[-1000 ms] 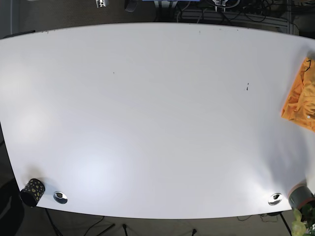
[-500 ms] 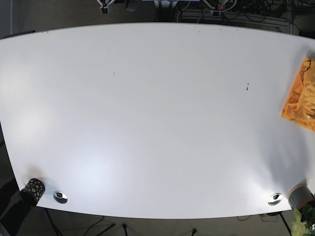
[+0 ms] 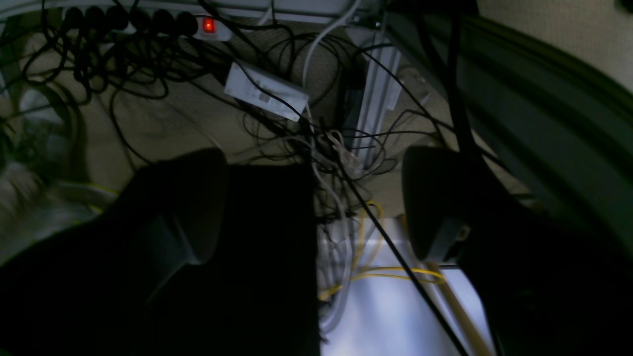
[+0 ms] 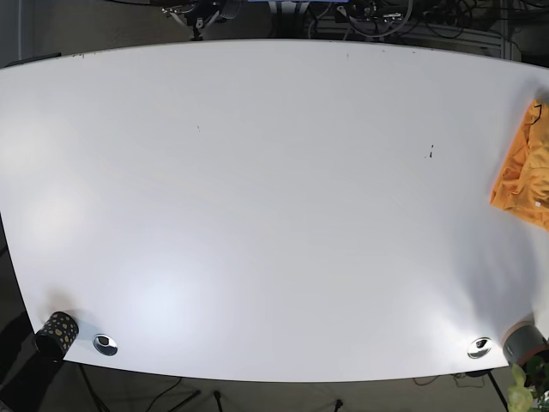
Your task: Fold the T-shirt properly
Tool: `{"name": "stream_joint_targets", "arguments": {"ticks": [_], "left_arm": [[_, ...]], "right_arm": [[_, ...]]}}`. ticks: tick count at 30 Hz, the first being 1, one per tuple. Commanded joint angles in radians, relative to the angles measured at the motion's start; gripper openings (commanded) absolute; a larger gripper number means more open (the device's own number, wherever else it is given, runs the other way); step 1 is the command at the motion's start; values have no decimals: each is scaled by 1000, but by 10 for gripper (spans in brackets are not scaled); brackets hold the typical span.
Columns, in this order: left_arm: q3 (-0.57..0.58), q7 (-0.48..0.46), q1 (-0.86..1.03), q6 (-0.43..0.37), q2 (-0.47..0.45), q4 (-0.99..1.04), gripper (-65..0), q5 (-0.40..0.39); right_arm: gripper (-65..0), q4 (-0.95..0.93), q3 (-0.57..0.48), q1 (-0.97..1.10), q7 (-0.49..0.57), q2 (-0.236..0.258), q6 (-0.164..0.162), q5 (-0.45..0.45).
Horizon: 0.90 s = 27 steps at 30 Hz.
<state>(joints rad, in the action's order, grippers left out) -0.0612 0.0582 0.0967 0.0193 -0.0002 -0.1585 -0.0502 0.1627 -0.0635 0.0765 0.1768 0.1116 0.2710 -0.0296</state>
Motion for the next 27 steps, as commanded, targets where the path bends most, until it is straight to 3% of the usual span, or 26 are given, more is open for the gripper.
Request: {"name": "stream_joint_targets", "arguments": {"ticks": [1,6,12,19,27], "left_arm": [[-12,36,7,0,-2,0,-139,-1],[1,47,5,1,-2,-5,-139,3],[4,-24,16,1,-30,-28,-139,3],[4,-30,82,1,-33,-117,-139,3],[4,-30,232,1,-11,-352,-139,2]], "right_arm": [[-520,-1,0,-7,-23,17,-32,-6],[-520,-1,0,-11,-29,17,-46,-6],[-520,-1,0,-5,-29,17,-46,-6],[-525,11,3,24,-24,18,-40,-2],[-526,300,4,225,-13,24,-48,0]]}}
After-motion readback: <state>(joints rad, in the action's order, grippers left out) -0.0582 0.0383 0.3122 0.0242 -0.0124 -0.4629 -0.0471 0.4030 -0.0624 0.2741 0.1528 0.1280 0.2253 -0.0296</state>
